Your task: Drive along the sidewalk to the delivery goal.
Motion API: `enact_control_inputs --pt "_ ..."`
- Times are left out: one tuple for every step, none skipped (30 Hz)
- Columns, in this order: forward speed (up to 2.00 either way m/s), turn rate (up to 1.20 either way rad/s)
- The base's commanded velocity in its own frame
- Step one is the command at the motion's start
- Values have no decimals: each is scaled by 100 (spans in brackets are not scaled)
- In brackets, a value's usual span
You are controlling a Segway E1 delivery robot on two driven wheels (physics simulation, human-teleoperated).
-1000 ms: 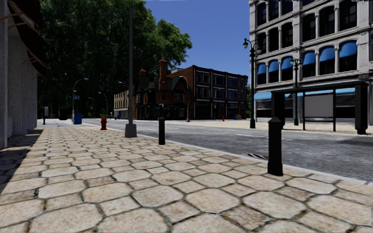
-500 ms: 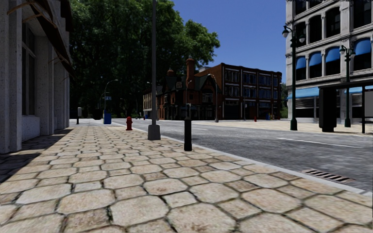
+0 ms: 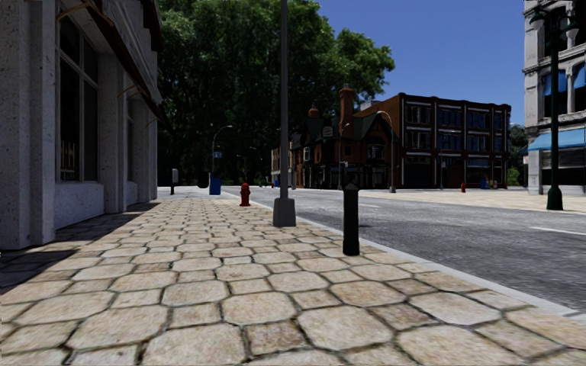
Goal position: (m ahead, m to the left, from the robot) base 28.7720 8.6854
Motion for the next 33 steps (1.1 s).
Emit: enact_control_inputs --pt "200 45" --pt "200 45" --pt "200 45" --pt "200 45" --pt "200 45" --pt "200 45" --pt "200 45" --pt "200 45" --pt "200 45" --pt "200 45" --pt "200 45" --pt "200 45" --pt "200 45" --pt "200 45" --pt "200 45" --pt "200 45" --pt "200 45" --pt "200 45" --pt "200 45" --pt "200 45" --pt "200 45" --pt "200 45" --pt "200 45" --pt "200 45" --pt "200 45" --pt "200 45" --pt "200 45" --pt "200 40" --pt "200 40" --pt "200 26" --pt "200 17" --pt "200 10" --pt "200 7"
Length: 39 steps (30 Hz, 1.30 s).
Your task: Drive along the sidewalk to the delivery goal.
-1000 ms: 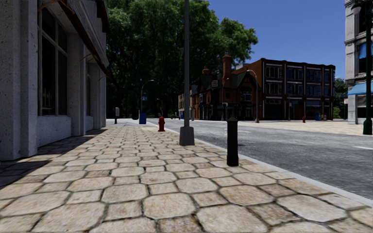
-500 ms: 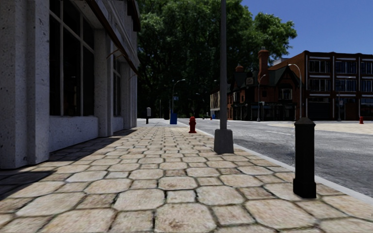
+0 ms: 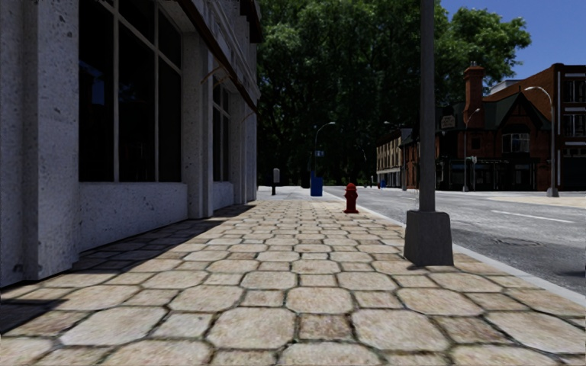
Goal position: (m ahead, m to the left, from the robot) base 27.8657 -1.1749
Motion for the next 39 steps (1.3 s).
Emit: enact_control_inputs --pt "200 5" --pt "200 5" --pt "200 5" --pt "200 5" --pt "200 5" --pt "200 0" --pt "200 0" --pt "200 0" --pt "200 0" --pt "200 0" --pt "200 0" --pt "200 0" --pt "200 0" --pt "200 0" --pt "200 0" --pt "200 0" --pt "200 0" --pt "200 0" --pt "200 0" --pt "200 0" --pt "200 0" --pt "200 0" --pt "200 0" --pt "200 0" --pt "200 0" --pt "200 0" --pt "200 0" --pt "200 0" --pt "200 0" --pt "200 0" --pt "200 0" --pt "200 0" --pt "200 0" --pt "200 0" --pt "200 0" --pt "200 0" --pt "200 0" --pt "200 0" --pt "200 0"
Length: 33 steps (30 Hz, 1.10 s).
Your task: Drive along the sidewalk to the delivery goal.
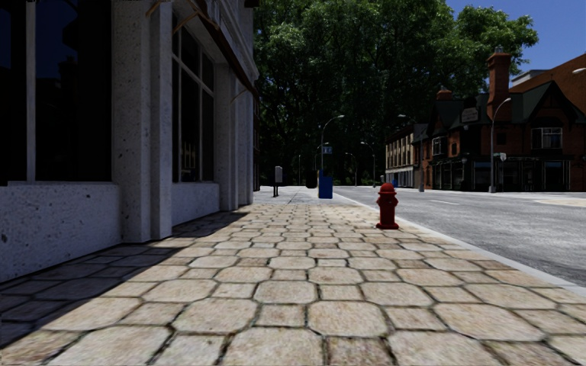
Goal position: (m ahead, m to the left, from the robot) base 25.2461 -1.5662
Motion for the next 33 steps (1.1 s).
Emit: enact_control_inputs --pt "200 0" --pt "200 0" --pt "200 0" --pt "200 0" --pt "200 0" --pt "200 0" --pt "200 0" --pt "200 0" --pt "200 0" --pt "200 0" --pt "200 0" --pt "200 0" --pt "200 0" --pt "200 0" --pt "200 0" --pt "200 0" --pt "200 0" --pt "200 0" --pt "200 0" --pt "200 0" --pt "200 0" --pt "200 0" --pt "200 0" --pt "197 0" --pt "197 0" --pt "196 0" --pt "196 0" --pt "196 0" --pt "196 0" --pt "196 0" --pt "196 0" --pt "196 0" --pt "196 0"
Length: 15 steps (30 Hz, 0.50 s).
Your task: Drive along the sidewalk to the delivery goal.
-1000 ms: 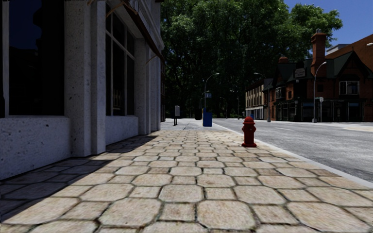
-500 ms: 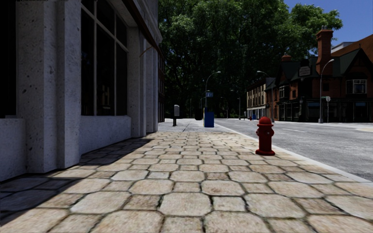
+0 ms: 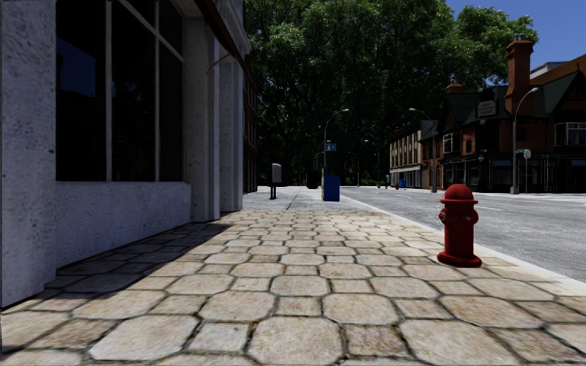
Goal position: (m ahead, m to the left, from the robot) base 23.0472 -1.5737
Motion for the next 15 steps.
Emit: enact_control_inputs --pt "196 0" --pt "196 0" --pt "196 0" --pt "196 0" --pt "195 0" --pt "197 0" --pt "198 0" --pt "200 0" --pt "200 0" --pt "200 0" --pt "200 0" --pt "200 0" --pt "199 0" --pt "199 0" --pt "199 0"
